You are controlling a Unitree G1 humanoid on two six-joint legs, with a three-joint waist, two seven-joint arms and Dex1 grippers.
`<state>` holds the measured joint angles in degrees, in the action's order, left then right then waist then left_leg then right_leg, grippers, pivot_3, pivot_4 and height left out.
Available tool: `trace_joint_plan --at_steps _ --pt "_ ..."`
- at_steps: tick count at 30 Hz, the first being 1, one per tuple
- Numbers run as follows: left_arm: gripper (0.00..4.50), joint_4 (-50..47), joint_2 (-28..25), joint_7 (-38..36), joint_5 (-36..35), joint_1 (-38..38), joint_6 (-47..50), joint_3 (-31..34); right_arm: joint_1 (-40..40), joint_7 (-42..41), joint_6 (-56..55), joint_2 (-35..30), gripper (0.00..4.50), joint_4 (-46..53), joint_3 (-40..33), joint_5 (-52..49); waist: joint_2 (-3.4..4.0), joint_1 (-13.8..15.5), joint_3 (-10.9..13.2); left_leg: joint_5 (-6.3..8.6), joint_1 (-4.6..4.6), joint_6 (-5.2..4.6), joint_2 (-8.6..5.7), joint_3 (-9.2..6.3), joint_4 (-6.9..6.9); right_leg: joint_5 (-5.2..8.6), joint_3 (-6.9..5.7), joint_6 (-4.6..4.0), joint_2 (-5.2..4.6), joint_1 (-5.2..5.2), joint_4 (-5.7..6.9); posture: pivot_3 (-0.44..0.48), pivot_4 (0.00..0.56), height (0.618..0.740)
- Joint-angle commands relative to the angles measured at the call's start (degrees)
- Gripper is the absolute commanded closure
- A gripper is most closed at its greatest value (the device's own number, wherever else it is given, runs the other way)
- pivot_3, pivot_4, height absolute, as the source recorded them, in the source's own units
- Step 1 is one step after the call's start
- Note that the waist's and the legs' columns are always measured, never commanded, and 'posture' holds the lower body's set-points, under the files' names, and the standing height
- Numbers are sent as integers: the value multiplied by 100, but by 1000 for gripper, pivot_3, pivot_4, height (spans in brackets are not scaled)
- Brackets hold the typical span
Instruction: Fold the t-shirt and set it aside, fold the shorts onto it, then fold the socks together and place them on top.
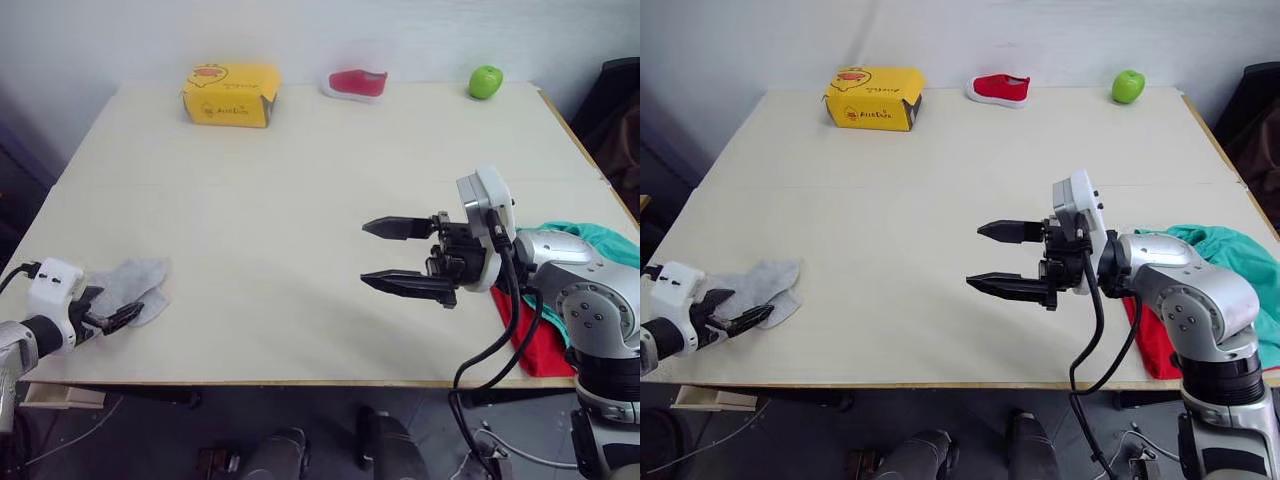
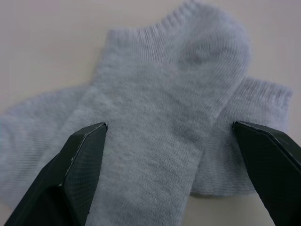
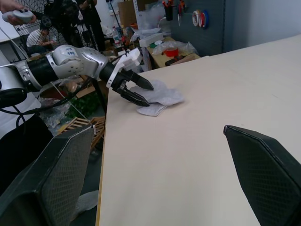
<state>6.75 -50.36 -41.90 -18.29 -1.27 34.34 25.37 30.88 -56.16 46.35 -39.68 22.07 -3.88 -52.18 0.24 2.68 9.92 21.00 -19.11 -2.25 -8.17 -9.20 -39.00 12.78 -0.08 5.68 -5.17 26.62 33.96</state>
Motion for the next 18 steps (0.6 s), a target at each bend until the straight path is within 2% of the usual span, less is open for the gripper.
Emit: trace_joint_plan --at_steps 1,7,14,18 --pt "622 612 -147 -433 -214 -289 497 -207 121 83 42 21 0 208 -138 -226 1 3 0 0 1 -1 0 1 0 0 0 0 0 0 -1 0 150 740" --pt "2423 1132 -207 -706 -27 -558 276 -578 70 148 42 -39 0 256 -176 -286 6 9 -3 1 11 -2 0 17 2 0 17 1 0 0 -1 0 150 740" --pt "4421 588 -136 -885 -106 -380 415 -765 -86 226 75 -113 0 376 -249 -346 18 27 -10 3 15 -5 0 23 2 -1 26 2 1 -1 -1 0 150 740" --pt "4466 456 -212 -713 278 -399 -72 -973 -48 240 49 -107 0 321 -224 -273 24 37 -14 3 16 -6 0 26 2 -1 28 3 1 -1 -1 0 150 740"
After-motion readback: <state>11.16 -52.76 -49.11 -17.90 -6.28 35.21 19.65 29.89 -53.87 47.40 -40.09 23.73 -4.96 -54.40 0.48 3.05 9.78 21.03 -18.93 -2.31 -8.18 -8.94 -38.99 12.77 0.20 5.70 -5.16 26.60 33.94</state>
